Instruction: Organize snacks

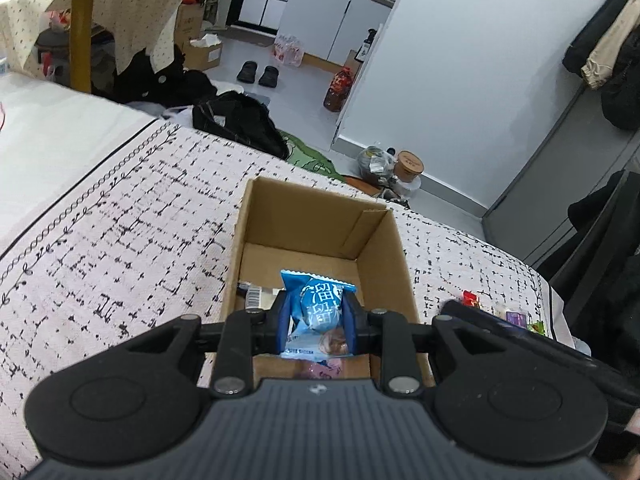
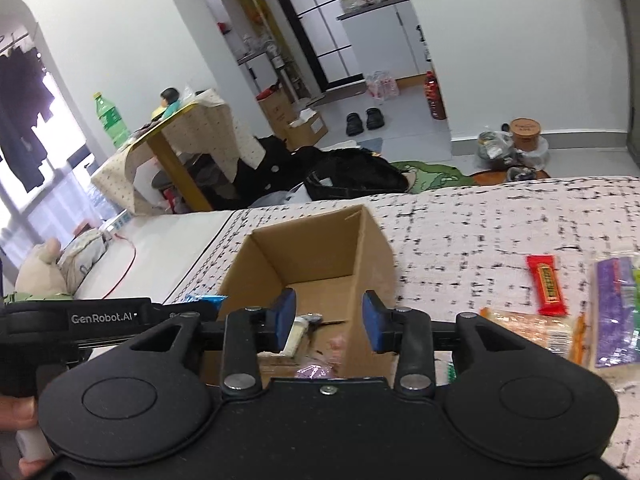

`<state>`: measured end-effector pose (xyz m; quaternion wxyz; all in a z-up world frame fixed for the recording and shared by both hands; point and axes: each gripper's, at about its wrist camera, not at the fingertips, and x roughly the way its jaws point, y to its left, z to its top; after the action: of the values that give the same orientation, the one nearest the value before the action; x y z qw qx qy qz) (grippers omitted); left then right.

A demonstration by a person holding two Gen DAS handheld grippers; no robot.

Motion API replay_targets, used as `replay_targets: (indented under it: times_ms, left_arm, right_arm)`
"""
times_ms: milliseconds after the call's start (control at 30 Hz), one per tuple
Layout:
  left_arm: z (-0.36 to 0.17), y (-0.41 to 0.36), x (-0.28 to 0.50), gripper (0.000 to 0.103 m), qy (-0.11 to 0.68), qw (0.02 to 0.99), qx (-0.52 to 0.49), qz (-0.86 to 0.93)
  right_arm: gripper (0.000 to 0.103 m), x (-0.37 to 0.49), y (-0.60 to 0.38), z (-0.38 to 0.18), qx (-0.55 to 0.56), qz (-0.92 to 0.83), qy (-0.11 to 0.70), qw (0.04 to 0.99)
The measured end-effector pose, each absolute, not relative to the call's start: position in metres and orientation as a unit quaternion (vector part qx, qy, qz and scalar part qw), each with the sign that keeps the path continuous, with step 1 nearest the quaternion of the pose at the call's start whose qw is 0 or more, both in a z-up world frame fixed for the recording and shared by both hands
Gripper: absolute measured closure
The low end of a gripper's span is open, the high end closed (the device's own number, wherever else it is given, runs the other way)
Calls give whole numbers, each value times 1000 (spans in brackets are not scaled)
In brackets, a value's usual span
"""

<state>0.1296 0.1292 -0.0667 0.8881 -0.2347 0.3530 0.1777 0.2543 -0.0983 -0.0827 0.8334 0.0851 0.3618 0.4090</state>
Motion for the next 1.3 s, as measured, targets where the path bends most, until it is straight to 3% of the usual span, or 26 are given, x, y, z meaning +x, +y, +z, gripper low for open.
replay_targets:
  times_ms: [267, 467, 633, 800, 1033, 1300]
  left_arm:
    - [-76, 128, 131, 76, 356, 885, -242, 176]
    - [-87, 127, 131, 55, 364, 876, -253, 189]
    - [-88, 120, 133, 49, 363, 878, -249, 190]
    - [-86, 105, 140, 34, 358, 887, -226, 185]
    - [-84, 82, 147, 23, 356, 894, -212, 169]
    - [-82, 59, 154, 20, 354, 900, -206, 148]
  right_arm:
    - [54, 254, -129, -95, 83, 374, 377, 843]
    - [48, 252, -158, -103, 77, 344, 387, 852]
    - [43, 253, -187, -115, 84, 306, 396, 862]
    - [40, 252, -207, -124, 95, 280, 406, 865]
    - [25, 242, -218, -128, 74, 270, 398, 874]
    - [24, 236, -226, -129, 65, 260, 399, 877]
